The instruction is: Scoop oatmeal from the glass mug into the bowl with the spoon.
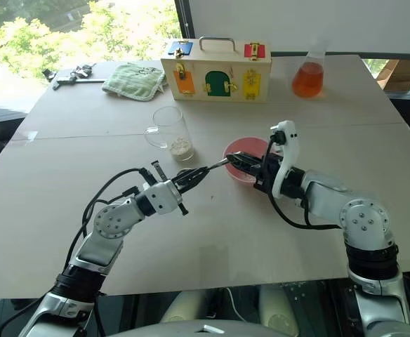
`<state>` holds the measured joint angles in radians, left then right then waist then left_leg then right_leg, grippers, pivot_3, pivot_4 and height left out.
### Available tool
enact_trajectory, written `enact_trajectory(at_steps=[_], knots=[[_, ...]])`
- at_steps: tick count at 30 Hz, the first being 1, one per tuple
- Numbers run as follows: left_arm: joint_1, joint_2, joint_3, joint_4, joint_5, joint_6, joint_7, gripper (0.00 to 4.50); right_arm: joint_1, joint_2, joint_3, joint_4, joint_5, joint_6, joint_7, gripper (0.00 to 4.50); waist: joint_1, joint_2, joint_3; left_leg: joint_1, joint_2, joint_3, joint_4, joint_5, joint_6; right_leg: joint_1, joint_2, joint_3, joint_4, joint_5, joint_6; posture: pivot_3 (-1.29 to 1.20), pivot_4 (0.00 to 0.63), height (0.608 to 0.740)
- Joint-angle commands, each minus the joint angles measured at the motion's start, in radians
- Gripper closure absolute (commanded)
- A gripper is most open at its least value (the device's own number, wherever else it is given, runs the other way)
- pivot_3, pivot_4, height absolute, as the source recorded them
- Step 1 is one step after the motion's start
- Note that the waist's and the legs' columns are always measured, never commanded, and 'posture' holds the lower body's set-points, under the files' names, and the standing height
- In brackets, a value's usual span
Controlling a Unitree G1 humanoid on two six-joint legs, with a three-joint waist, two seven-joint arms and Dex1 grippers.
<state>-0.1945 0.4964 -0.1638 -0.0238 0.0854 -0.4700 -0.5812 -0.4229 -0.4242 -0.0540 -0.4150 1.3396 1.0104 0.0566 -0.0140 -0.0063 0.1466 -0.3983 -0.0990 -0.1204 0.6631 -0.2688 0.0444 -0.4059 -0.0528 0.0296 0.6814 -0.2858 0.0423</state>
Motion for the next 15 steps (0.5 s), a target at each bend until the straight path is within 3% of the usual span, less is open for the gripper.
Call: enact_trajectory(at_steps=[1,15], knots=[[-0.006,-0.004,0.005,-0.034,-0.008,-0.03,0.006,4.5,-0.023,0.003,-0.012,-0.024,0.006,-0.013,-0.001,4.44,0.0,0.0,0.0,0.0,0.0,0.0,0.0,0.0,0.0,0.0,0.0,0.0,0.0,0.0,0.0,0.0,0.15,0.74],[0.004,-0.005,0.007,-0.039,-0.036,-0.005,-0.007,4.5,-0.03,0.011,-0.006,-0.024,-0.013,-0.016,-0.013,4.44,0.0,0.0,0.0,0.0,0.0,0.0,0.0,0.0,0.0,0.0,0.0,0.0,0.0,0.0,0.0,0.0,0.15,0.74]])
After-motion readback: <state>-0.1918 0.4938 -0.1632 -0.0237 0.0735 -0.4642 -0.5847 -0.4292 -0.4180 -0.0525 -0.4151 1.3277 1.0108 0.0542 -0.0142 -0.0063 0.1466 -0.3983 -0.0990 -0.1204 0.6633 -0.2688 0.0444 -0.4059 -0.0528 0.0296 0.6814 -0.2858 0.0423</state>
